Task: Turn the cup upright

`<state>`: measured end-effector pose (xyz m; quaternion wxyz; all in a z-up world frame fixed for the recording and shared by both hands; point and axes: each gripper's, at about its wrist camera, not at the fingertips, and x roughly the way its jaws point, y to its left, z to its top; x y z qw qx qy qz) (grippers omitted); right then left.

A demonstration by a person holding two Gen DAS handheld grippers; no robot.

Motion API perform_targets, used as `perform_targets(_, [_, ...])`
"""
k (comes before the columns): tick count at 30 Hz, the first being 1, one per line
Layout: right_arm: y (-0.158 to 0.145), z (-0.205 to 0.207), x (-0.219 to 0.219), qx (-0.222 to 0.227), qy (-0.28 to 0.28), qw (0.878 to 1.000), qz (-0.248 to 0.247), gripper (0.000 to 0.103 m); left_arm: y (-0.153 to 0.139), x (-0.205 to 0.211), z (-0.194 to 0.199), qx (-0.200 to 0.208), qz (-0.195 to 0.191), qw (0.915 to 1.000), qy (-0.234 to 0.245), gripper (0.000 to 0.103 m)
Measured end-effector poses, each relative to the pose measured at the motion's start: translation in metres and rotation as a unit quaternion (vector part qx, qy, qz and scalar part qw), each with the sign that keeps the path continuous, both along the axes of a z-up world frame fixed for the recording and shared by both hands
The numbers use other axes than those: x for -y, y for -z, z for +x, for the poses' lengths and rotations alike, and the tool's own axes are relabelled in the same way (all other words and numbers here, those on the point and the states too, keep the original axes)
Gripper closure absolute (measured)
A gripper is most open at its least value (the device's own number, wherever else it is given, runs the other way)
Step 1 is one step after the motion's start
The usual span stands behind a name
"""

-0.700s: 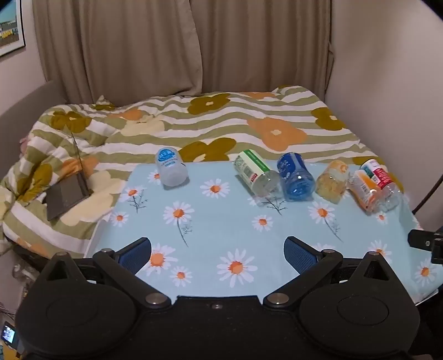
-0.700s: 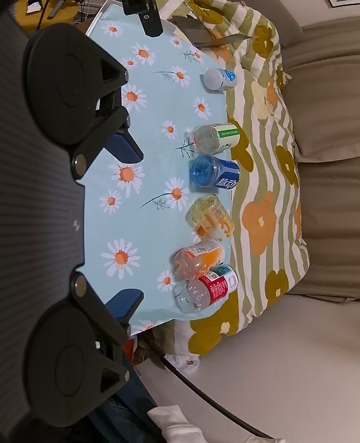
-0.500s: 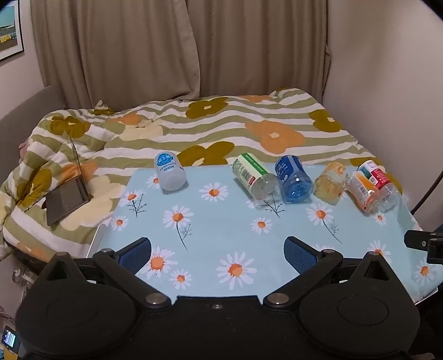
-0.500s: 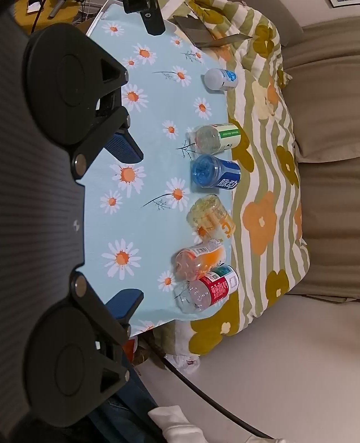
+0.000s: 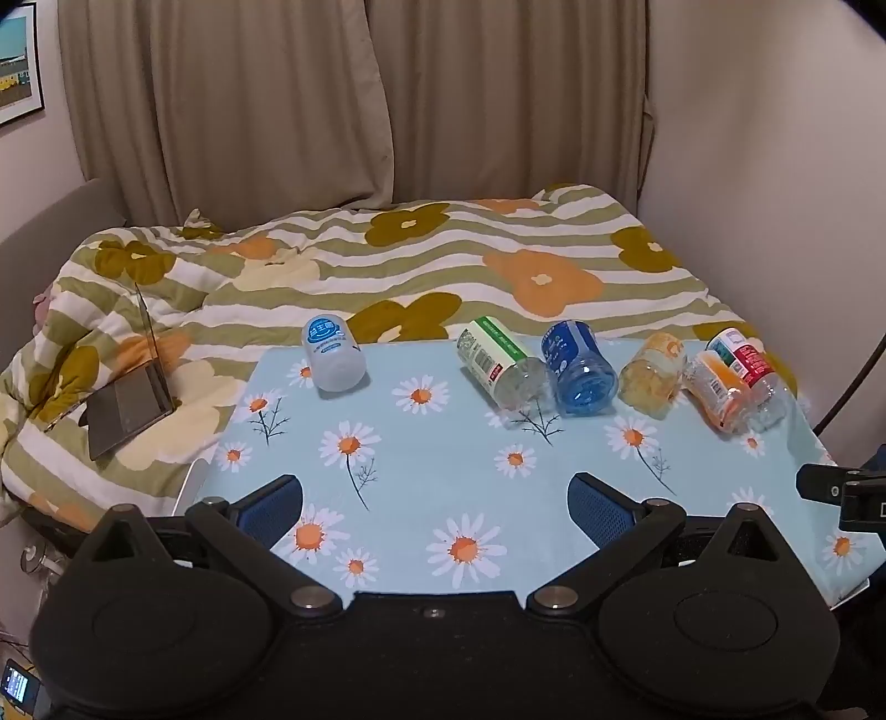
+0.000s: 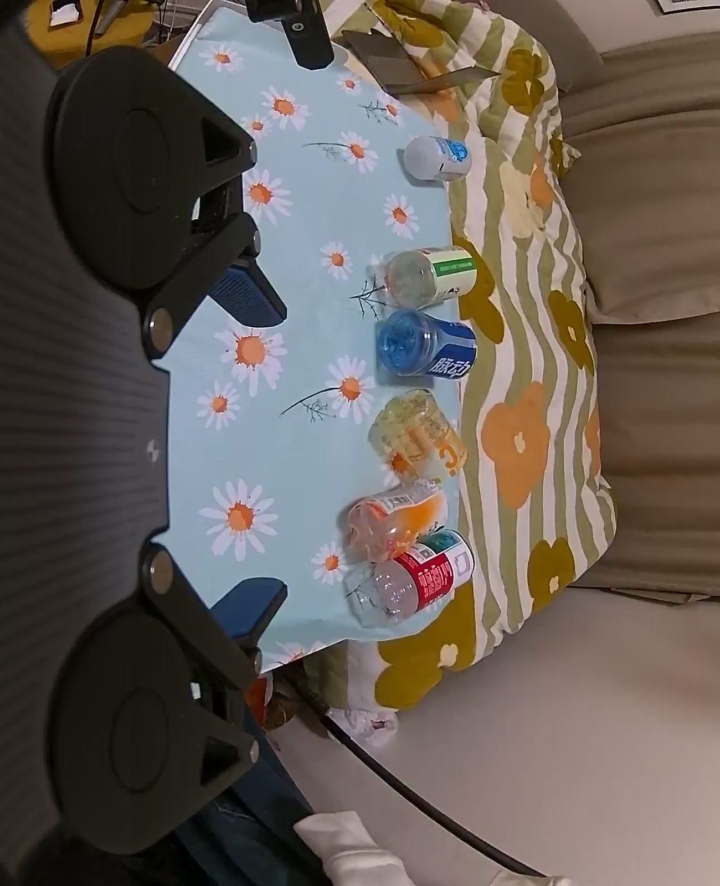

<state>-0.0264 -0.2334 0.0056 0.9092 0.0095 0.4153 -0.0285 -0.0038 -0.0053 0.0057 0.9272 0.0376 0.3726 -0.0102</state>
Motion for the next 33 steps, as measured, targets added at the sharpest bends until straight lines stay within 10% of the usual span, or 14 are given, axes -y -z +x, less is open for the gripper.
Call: perform_targets(33, [-0.0029, 0.0000, -0.0080, 0.000, -0.001, 1.000, 0.001, 0.000, -0.0033, 0.0057, -0.0011, 0.007, 0.000, 0.9999, 0.008, 0.000])
